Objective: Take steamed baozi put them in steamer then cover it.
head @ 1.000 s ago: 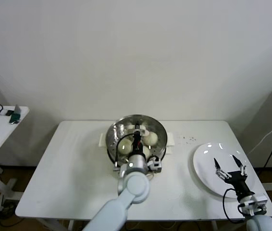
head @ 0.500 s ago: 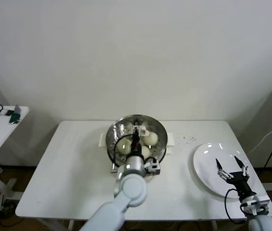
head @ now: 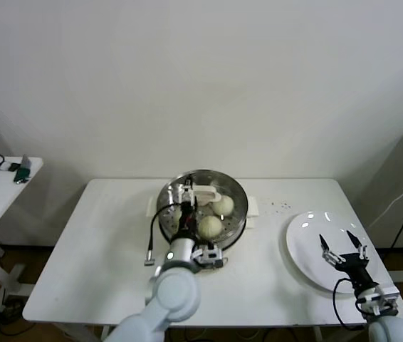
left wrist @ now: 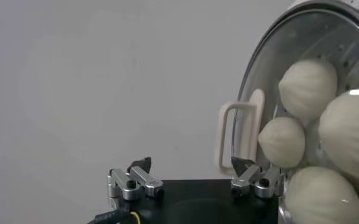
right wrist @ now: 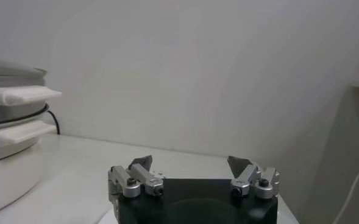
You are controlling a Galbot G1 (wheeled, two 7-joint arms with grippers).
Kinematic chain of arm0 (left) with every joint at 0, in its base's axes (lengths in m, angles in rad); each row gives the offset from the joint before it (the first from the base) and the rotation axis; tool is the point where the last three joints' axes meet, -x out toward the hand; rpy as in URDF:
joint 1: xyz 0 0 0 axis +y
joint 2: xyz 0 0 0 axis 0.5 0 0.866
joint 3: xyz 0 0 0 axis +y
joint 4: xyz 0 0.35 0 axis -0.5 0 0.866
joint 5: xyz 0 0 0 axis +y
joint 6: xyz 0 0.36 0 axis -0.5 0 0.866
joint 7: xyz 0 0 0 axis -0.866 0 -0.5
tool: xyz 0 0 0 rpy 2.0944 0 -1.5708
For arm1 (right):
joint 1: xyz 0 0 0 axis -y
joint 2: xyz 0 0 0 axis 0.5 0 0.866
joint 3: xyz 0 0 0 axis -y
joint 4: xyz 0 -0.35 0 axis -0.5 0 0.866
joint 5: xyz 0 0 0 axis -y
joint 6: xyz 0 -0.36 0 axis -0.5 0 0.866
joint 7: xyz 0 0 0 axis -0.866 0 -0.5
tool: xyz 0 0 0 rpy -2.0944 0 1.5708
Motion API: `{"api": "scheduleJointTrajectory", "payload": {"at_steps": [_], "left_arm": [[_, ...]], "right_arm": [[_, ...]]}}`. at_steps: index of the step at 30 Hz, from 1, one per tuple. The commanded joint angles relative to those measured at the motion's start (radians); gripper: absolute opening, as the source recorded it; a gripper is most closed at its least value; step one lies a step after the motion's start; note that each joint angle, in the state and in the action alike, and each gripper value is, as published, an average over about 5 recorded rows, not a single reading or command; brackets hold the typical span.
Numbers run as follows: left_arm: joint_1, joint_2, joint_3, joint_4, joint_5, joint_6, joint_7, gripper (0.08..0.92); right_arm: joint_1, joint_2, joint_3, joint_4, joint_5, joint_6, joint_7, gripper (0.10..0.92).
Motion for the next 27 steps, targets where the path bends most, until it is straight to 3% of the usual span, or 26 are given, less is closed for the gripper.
{"api": "scheduleJointTrajectory", "payload": {"at_steps": [1,6,9,13,18,27], "left_arm": [[0.127,0.108,-0.110,-0.167,-0.206,-0.044,-0.151,0.822],[0.170,0.127,-0.271,-0.172,-0.556,-0.314,-0.489,0.823],[0.231,0.150,-0.375,-0.195,-0.774,-0.409,-0.556,0.823],[0.326,0.156,-0.543,-0.206,-1.014,-0.562,-0.535,0.823],[0.433,0.113,-0.696,-0.174,-1.289,-0.688,-0.474,0.823],[0.496,0.044,-0.755,-0.060,-1.432,-0.768,-0.419,0.823]], "right_arm": [[0.001,-0.004,0.001,0.001,0.005,-0.002,-0.002,0.823],[-0.013,-0.013,0.004,0.002,0.008,0.010,-0.010,0.823],[-0.024,-0.019,0.006,0.001,0.010,0.017,-0.015,0.823],[-0.030,-0.023,0.005,0.000,0.012,0.023,-0.018,0.823],[-0.038,-0.020,0.003,0.010,0.018,0.030,-0.020,0.823],[-0.075,-0.013,-0.002,0.048,0.013,0.049,-0.026,0.823]]}}
